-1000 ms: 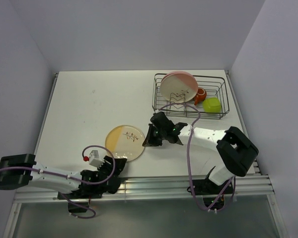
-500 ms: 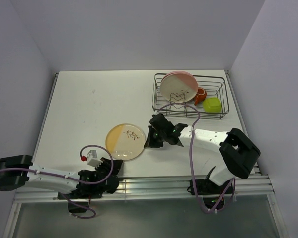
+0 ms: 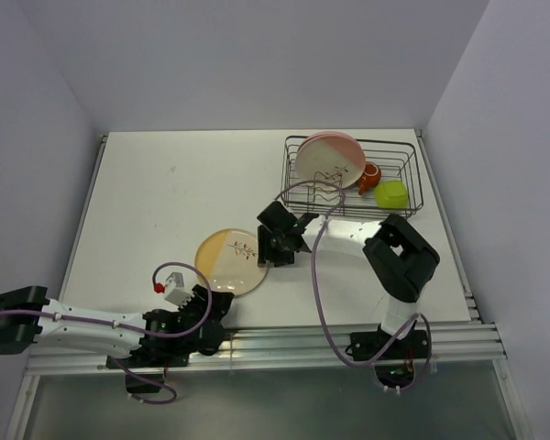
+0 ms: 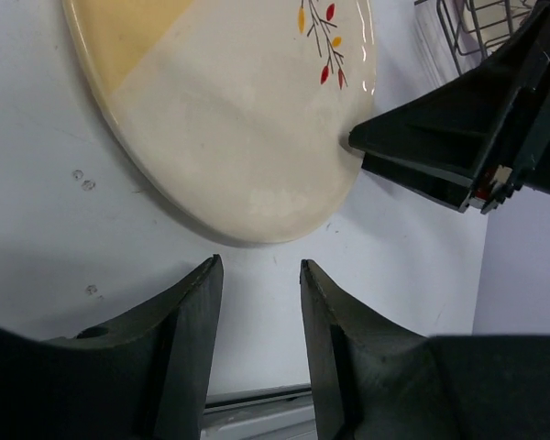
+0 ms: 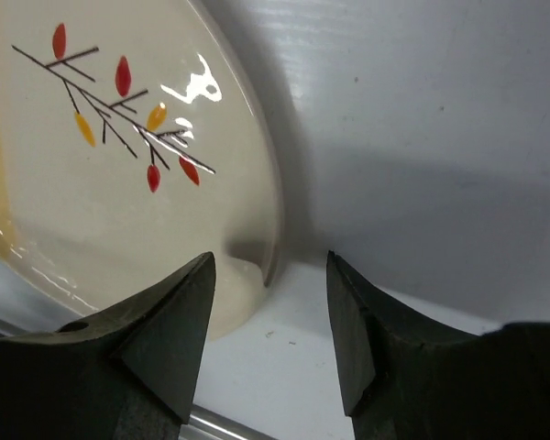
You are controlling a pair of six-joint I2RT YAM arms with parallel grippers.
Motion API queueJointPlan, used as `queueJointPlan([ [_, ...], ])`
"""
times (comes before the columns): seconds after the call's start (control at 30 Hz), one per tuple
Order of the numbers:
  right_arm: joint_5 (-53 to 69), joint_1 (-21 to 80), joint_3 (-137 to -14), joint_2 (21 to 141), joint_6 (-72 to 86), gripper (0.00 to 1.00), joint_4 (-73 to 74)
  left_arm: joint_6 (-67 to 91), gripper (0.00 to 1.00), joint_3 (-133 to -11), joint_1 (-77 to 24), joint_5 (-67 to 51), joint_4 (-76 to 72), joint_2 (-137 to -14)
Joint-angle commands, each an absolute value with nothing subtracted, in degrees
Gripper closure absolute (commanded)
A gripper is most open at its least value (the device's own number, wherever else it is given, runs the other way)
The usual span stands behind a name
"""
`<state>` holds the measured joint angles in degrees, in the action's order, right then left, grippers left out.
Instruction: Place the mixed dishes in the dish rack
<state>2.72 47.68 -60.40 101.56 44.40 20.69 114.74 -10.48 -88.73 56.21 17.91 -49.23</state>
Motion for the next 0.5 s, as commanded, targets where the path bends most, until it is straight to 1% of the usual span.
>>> queueJointPlan([
  [0.0, 0.1, 47.4, -64.8, 104.4, 43.7, 0.43, 24.0, 146.5, 0.54, -9.7, -88.7, 56.2, 18.5, -47.4],
  [0.03, 0.1, 47.5, -65.6, 105.0, 43.8, 0.45, 25.0, 146.3, 0.54, -9.7, -88.7, 56.2, 18.8, -47.0],
  [0.07, -1.3, 47.4, -66.2, 106.4, 43.9, 0.5, 25.5, 145.9, 0.54, -9.7, -88.7, 56.3, 19.1, -46.6],
  [0.13, -2.0, 47.5, -68.2, 108.0, 44.0, 0.57, 26.9, 145.1, 0.54, -9.8, -88.7, 56.8, 19.7, -45.6],
  [0.17, -2.5, 47.5, -68.8, 109.4, 44.0, 0.64, 27.4, 144.9, 0.54, -9.8, -88.7, 57.0, 19.8, -45.3],
  [0.2, -3.2, 47.5, -69.9, 110.0, 44.1, 0.69, 27.9, 145.0, 0.54, -9.9, -88.7, 57.2, 20.1, -44.7],
  [0.23, -3.6, 47.5, -70.2, 110.6, 44.1, 0.76, 28.5, 145.2, 0.54, -10.0, -88.7, 57.3, 21.1, -44.6],
  [0.27, -4.0, 47.6, -70.5, 111.6, 44.1, 0.89, 28.7, 145.1, 0.54, -10.3, -88.7, 57.4, 21.5, -44.4],
  [0.3, -4.7, 47.7, -71.1, 112.1, 43.9, 0.97, 29.2, 144.8, 0.54, -10.4, -88.7, 57.7, 21.9, -43.9],
  [0.33, -5.1, 47.8, -71.4, 112.4, 43.9, 1.0, 30.0, 144.7, 0.53, -10.5, -88.8, 57.7, 22.2, -43.6],
  [0.43, -8.4, 48.3, -70.4, 111.2, 44.2, 1.0, 30.1, 143.4, 0.52, -11.2, -88.7, 58.1, 23.6, -42.7],
  [0.47, -9.0, 48.3, -69.8, 109.4, 44.3, 1.0, 29.6, 143.3, 0.49, -11.4, -88.7, 58.2, 24.1, -42.5],
])
